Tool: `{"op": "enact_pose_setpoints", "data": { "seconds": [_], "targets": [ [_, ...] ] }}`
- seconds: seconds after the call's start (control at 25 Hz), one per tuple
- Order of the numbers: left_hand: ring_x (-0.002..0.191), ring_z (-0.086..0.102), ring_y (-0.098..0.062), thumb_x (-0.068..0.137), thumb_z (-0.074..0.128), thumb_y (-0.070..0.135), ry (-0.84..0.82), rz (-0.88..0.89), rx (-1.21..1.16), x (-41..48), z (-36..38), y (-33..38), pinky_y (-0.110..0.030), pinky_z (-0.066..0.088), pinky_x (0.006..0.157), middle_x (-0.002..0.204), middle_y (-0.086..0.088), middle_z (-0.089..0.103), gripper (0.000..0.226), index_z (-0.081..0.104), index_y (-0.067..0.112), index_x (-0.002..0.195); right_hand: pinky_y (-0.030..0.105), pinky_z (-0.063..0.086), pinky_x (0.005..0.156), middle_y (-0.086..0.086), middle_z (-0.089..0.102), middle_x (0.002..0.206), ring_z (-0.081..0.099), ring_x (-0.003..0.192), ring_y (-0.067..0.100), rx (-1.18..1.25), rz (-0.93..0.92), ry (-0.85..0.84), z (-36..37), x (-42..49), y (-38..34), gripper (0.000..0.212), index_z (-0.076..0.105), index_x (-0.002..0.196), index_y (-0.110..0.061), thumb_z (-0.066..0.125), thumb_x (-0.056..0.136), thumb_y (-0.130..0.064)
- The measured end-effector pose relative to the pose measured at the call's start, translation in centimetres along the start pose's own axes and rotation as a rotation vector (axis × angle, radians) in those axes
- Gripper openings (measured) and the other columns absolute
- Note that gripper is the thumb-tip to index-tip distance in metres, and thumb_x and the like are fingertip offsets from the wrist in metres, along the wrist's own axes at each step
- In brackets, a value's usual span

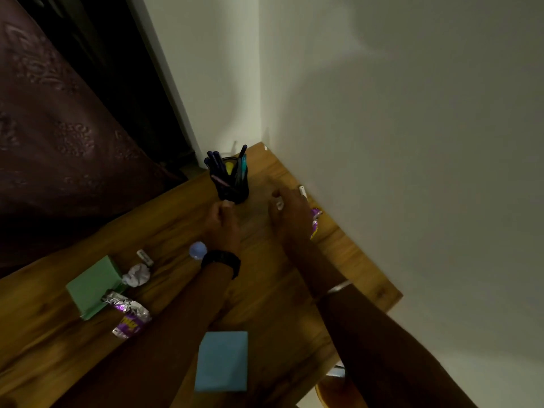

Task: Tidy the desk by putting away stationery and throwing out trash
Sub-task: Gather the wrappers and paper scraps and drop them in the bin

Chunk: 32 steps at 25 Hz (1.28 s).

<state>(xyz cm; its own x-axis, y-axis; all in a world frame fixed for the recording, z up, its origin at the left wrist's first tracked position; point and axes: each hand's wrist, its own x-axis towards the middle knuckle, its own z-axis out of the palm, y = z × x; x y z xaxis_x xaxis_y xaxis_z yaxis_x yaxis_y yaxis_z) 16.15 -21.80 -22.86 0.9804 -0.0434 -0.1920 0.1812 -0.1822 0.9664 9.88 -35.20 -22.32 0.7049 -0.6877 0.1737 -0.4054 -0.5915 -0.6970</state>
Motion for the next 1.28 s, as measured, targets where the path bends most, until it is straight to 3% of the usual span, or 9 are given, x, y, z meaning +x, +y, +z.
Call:
{"op": "enact_pose_setpoints", "data": {
  "seconds": [0.16,0.32,0.44,0.6,0.72,0.92,1.04,1.16,1.28],
  "targets": [
    [0.066,0.054,-0.020,0.102,0.052,0.031,-0.172,0.039,0.125,-2.9,1.4,-0.3,-0.032,0.042,0.062,0.072,-0.001,0.057,0.021,0.065,0.017,0.094,0.052,0.055,0.088,0.015,0.049,0.138,0.054,0.112,0.037,-0.397,0.074,-0.065,-2.8,-2.6,3.8,0.063,0.046,0.150,-0.024,0.062,0.089,-0.014],
    [0.076,0.063,-0.022,0.100,0.056,0.026,-0.244,0.048,0.211,-5.3,1.6,-1.4,-0.038,0.053,0.070,0.081,-0.004,0.065,0.020,0.068,0.013,0.093,0.054,0.044,0.105,0.017,0.050,0.143,0.047,0.122,0.042,-0.489,0.113,-0.177,-2.9,-4.8,6.4,0.047,0.056,0.141,-0.016,0.062,0.094,-0.019],
    [0.067,0.056,-0.016,0.098,0.057,0.024,-0.258,0.075,0.231,-7.0,0.8,-1.8,-0.036,0.049,0.064,0.069,0.004,0.057,0.020,0.062,0.015,0.080,0.049,0.049,0.094,0.019,0.062,0.122,0.054,0.111,0.042,-0.376,0.029,-0.077,-2.8,-6.9,6.3,0.031,0.064,0.125,-0.009,0.058,0.094,-0.011],
    [0.070,0.062,-0.021,0.097,0.057,0.026,-0.281,0.043,0.263,-8.7,-1.1,-2.6,-0.038,0.053,0.066,0.072,-0.004,0.063,0.020,0.068,0.016,0.083,0.038,0.055,0.068,0.008,0.067,0.100,0.064,0.085,0.028,-0.294,-0.094,-0.121,-2.6,-10.1,4.7,0.020,0.061,0.117,-0.019,0.054,0.099,-0.027],
    [0.068,0.060,-0.021,0.096,0.057,0.031,-0.350,0.010,0.290,-10.6,-3.1,-1.6,-0.041,0.053,0.066,0.073,-0.005,0.063,0.026,0.061,0.018,0.074,0.037,0.056,0.067,0.005,0.074,0.092,0.068,0.077,0.023,-0.037,0.058,-0.043,-1.8,-11.4,3.1,0.015,0.071,0.106,-0.020,0.061,0.095,-0.024],
    [0.111,0.066,-0.015,0.089,0.043,0.073,-0.530,-0.170,0.083,-12.4,-7.5,-1.4,-0.044,0.056,0.097,0.122,0.006,0.070,0.053,0.068,0.036,0.116,0.036,0.057,0.062,0.004,0.071,0.076,0.063,0.063,0.011,0.725,0.492,0.123,1.1,-14.4,-4.7,0.006,0.074,0.090,-0.011,0.068,0.091,-0.010],
    [0.119,0.061,-0.012,0.101,0.039,0.058,-0.352,-0.117,-0.089,-12.0,-11.4,-1.7,-0.036,0.047,0.106,0.129,0.006,0.065,0.048,0.066,0.026,0.124,0.044,0.061,0.081,0.008,0.076,0.094,0.070,0.084,0.018,0.844,0.488,0.052,4.0,-16.7,-9.9,0.009,0.073,0.093,-0.014,0.065,0.093,-0.011],
    [0.096,0.063,-0.024,0.106,0.041,0.036,-0.151,-0.090,0.033,-10.5,-16.4,-2.0,-0.038,0.048,0.086,0.107,-0.011,0.070,0.035,0.066,0.012,0.102,0.046,0.060,0.081,0.008,0.075,0.095,0.071,0.087,0.021,0.877,0.400,-0.075,6.3,-19.2,-14.3,0.015,0.071,0.099,-0.019,0.059,0.093,-0.013],
    [0.104,0.064,-0.031,0.106,0.045,0.025,0.043,-0.048,0.238,-8.1,-21.5,-3.6,-0.033,0.043,0.085,0.114,-0.017,0.070,0.029,0.066,0.005,0.111,0.041,0.062,0.081,0.003,0.076,0.093,0.073,0.089,0.018,0.764,0.160,-0.226,8.8,-21.5,-17.2,0.014,0.070,0.103,-0.021,0.058,0.098,-0.016]
  ]
}}
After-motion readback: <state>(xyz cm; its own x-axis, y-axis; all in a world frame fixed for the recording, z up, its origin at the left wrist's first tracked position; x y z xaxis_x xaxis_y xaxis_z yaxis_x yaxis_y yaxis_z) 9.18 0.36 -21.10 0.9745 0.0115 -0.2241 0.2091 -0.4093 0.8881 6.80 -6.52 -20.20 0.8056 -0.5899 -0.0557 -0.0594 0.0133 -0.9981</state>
